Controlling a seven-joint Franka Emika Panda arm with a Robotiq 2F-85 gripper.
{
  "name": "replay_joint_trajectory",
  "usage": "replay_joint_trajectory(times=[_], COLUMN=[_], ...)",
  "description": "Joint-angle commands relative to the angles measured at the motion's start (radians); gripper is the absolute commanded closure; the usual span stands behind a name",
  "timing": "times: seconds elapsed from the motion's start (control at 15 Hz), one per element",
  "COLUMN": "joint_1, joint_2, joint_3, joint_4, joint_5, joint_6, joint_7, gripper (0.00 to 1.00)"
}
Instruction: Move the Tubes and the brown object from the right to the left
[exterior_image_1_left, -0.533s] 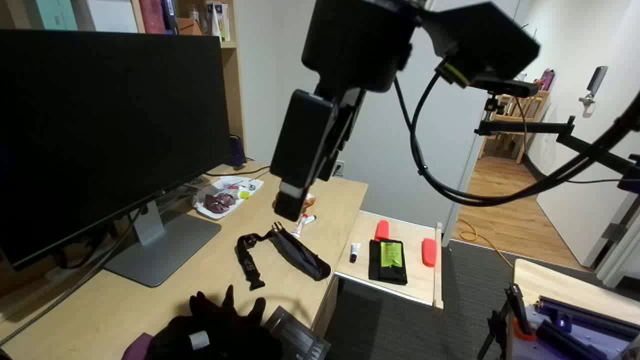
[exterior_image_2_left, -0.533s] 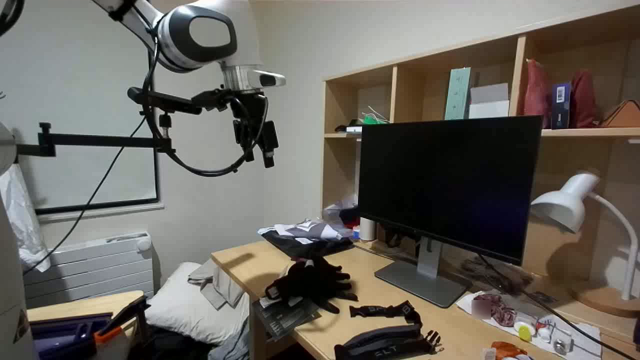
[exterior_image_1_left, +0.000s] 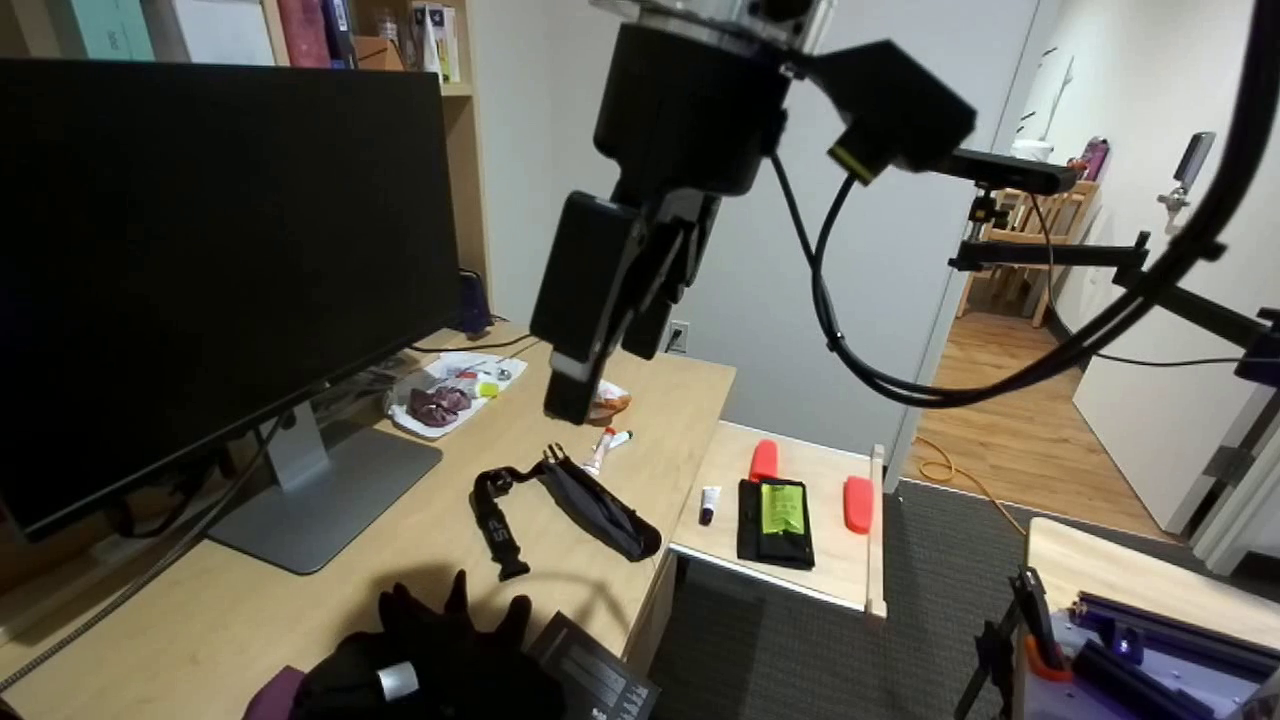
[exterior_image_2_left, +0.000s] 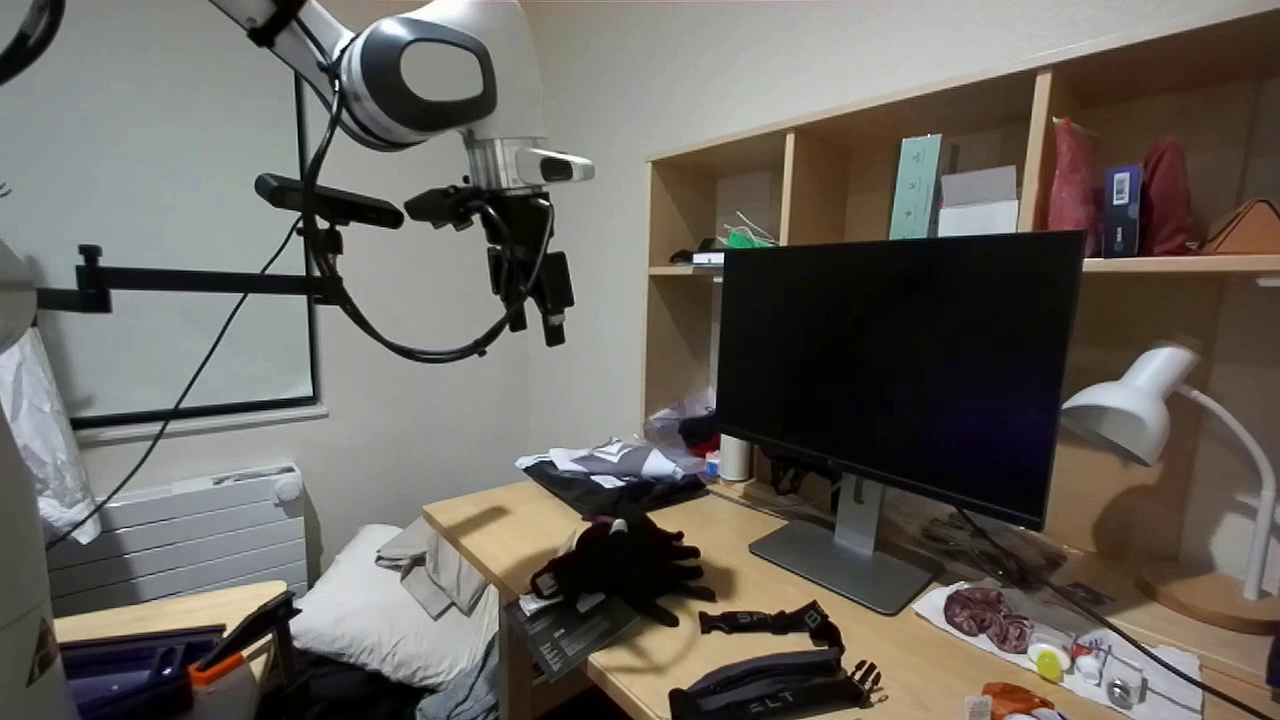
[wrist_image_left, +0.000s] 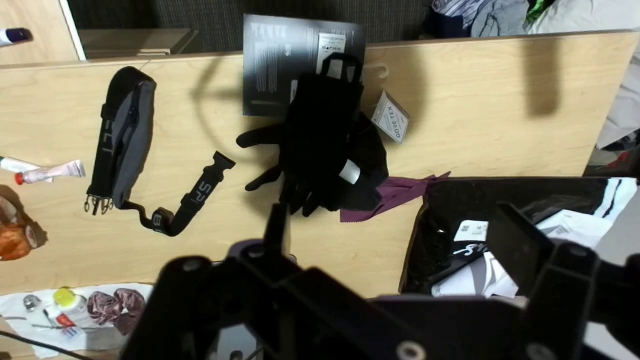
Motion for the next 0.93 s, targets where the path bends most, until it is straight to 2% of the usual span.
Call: replay_joint_trajectory(times=[0.0,0.2,0.53,0.87], joint_1=[-0.048,-0.081,-0.14,-0.209], joint_2=[0.152,0.252,0.359,0.384], joint_3=[0.014,0.005,-0.063,-0.15], joint_4=[0.124,0.209,0.27,0.262], joint_5=[-0.032,-0.051,-0.073,-0.124], joint_6=[0.015,0.022,0.017,0.023], joint_7=[0.07,0.116,0.079,0.044], gripper=[0.0,0.0,0.0,0.0])
